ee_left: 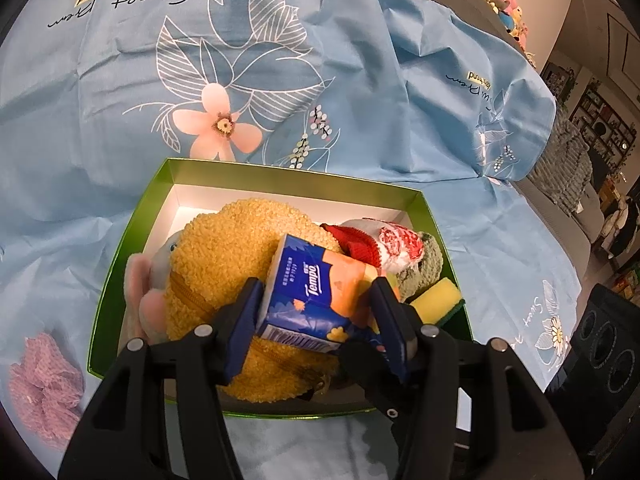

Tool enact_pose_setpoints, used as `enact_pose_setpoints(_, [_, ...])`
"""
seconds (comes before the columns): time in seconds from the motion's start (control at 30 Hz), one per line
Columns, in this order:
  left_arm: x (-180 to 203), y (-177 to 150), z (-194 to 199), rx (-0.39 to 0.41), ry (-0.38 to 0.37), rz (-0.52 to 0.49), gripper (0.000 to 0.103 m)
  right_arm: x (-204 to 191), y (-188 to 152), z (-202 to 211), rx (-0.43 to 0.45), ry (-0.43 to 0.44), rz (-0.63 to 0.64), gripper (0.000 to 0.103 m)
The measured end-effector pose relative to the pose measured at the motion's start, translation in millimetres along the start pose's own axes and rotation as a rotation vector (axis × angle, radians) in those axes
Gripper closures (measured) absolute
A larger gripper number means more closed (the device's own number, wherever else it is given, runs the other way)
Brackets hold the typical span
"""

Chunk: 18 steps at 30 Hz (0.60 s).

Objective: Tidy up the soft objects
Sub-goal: 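Carry the tissue pack into the green box and open both grippers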

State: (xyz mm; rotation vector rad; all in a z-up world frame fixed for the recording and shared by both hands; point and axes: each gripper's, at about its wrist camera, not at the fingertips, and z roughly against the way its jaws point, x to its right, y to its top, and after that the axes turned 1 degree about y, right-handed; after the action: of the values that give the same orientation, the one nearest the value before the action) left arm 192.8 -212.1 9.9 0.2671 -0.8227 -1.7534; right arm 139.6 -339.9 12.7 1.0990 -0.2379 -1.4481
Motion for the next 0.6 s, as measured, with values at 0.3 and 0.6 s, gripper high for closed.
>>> enact_pose_setpoints(0.3, [15.6, 12.7, -11.7, -0.002, 0.059, -0.049, 0.042, 4.1, 7.1, -4.0, 0.051, -0.045, -0.018, 0.062])
enact_pose_setpoints(0.6, [17.0, 11.2, -20.7, -0.007, 0.103, -0.045, 0.021, 8.5, 6.5, -8.2, 0.055, -0.057, -0.039, 0.054])
